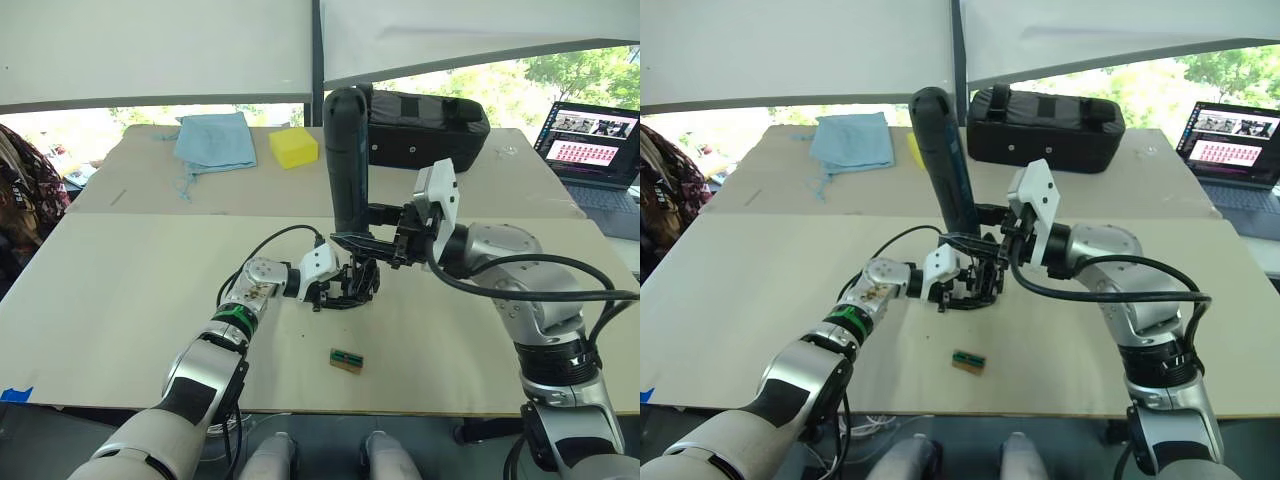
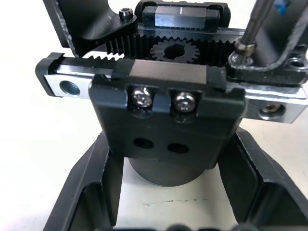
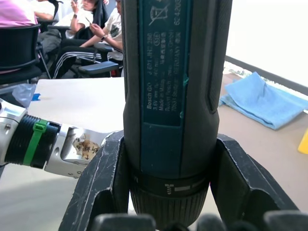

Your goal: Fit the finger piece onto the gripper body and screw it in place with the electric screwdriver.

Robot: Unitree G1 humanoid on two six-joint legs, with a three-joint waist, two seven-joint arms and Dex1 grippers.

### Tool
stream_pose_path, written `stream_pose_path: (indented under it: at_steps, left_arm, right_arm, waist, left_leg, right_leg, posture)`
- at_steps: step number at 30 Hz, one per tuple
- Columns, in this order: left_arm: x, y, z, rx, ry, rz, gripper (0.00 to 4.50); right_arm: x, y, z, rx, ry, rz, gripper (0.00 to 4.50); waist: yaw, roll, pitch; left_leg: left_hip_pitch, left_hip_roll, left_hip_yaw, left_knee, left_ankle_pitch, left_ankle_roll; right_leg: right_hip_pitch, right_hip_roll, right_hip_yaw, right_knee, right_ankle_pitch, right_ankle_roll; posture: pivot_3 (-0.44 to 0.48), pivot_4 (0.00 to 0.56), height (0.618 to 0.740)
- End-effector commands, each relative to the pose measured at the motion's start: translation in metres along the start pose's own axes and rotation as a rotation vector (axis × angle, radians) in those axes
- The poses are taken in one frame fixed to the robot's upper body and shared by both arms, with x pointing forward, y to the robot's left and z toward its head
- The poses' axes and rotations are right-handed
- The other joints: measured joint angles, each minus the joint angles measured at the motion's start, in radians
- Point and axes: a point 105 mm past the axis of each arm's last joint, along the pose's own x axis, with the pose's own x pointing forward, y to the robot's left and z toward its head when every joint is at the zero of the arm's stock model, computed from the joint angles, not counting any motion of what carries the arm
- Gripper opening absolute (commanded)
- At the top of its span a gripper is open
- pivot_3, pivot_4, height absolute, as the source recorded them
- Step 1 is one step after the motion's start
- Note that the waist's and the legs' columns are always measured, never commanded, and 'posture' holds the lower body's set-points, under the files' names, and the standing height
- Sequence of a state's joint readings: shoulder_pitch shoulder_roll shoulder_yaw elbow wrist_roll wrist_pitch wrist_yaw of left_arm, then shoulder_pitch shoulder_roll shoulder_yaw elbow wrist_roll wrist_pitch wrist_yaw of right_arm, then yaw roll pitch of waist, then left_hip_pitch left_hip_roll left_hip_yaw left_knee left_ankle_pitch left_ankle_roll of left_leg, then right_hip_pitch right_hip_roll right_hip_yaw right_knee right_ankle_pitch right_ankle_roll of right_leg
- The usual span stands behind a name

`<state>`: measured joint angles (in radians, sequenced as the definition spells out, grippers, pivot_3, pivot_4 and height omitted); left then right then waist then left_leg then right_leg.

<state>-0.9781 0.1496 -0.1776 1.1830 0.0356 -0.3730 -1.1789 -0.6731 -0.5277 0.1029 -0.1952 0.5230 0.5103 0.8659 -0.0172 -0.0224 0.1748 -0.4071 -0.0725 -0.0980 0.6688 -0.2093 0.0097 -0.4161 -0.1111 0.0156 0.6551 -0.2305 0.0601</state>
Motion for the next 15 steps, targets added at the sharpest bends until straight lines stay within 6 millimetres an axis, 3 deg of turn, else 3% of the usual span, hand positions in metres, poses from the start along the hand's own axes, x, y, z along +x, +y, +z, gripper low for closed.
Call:
stream_pose_path:
  at_steps: [1,6,15]
  left_arm:
    - [-0.0039,0.0040,0.0074,0.063,-0.003,-0.003,2.28]
    - [-0.0048,0.0098,0.0095,0.088,-0.006,0.046,2.28]
    - [-0.0054,0.0107,0.0085,0.073,0.000,0.046,2.28]
  right_arm:
    - [-0.0114,-0.0097,-0.0481,0.078,0.169,-0.061,1.92]
    - [-0.0158,-0.0124,-0.0502,0.090,0.173,-0.064,1.92]
    - [-0.0161,-0.0120,-0.0475,0.067,0.157,-0.053,1.92]
  waist:
    - [0.000,-0.002,-0.001]
    - [0.000,-0.003,-0.002]
    - [0.001,-0.004,-0.004]
  left_leg:
    - [0.001,0.000,0.000,0.000,0.000,0.000]
    - [0.009,0.001,-0.001,-0.002,0.000,0.000]
    - [0.009,0.002,-0.002,-0.002,0.000,0.000]
  right_leg:
    - [0.001,0.000,0.000,0.000,0.000,0.000]
    - [0.011,0.001,-0.001,-0.005,0.000,0.000]
    - [0.012,0.001,-0.002,-0.006,0.000,0.000]
  posture:
    - [0.000,0.150,0.740]
    - [0.000,0.150,0.740]
    - [0.000,0.150,0.740]
